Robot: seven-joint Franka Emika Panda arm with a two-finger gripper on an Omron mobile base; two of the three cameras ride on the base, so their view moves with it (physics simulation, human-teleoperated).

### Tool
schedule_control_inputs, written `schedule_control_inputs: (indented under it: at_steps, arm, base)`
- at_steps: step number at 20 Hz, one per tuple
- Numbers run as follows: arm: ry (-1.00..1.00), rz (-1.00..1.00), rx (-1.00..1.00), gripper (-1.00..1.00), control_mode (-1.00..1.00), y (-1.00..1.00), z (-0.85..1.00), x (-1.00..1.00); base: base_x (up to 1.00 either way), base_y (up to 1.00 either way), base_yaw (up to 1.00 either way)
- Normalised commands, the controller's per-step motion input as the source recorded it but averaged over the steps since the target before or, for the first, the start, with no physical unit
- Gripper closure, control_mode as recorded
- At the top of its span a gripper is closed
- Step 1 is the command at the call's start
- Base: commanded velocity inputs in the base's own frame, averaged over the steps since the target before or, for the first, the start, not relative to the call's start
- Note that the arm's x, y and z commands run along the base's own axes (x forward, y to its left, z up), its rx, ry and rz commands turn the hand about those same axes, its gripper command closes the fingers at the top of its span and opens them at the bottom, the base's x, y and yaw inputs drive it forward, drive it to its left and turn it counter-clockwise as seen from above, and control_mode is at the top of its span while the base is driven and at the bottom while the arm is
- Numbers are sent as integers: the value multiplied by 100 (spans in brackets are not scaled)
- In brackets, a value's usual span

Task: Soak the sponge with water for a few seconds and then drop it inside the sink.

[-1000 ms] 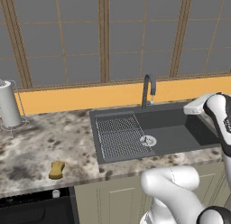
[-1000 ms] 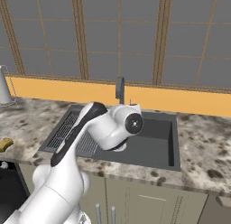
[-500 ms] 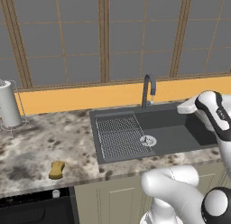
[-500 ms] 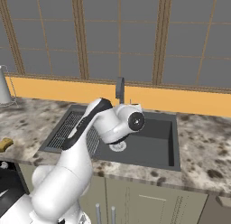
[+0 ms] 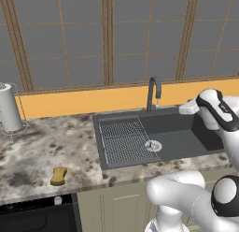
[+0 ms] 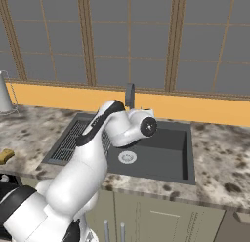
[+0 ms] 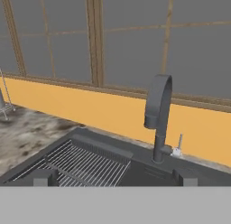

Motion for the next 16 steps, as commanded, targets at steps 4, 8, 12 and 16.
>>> schedule_control_inputs:
  at_steps: [4,8,12,16]
  arm:
    - [-7,0,0,-100,-100,0,-3,6]
    - [-10,1,0,-100,-100,0,-7,11]
    - [-5,1,0,-100,-100,0,-4,18]
    - [-2,1,0,-100,-100,0,-3,27]
  base:
    - [0,0,0]
    - [0,0,0]
    - [0,0,0]
    - [0,0,0]
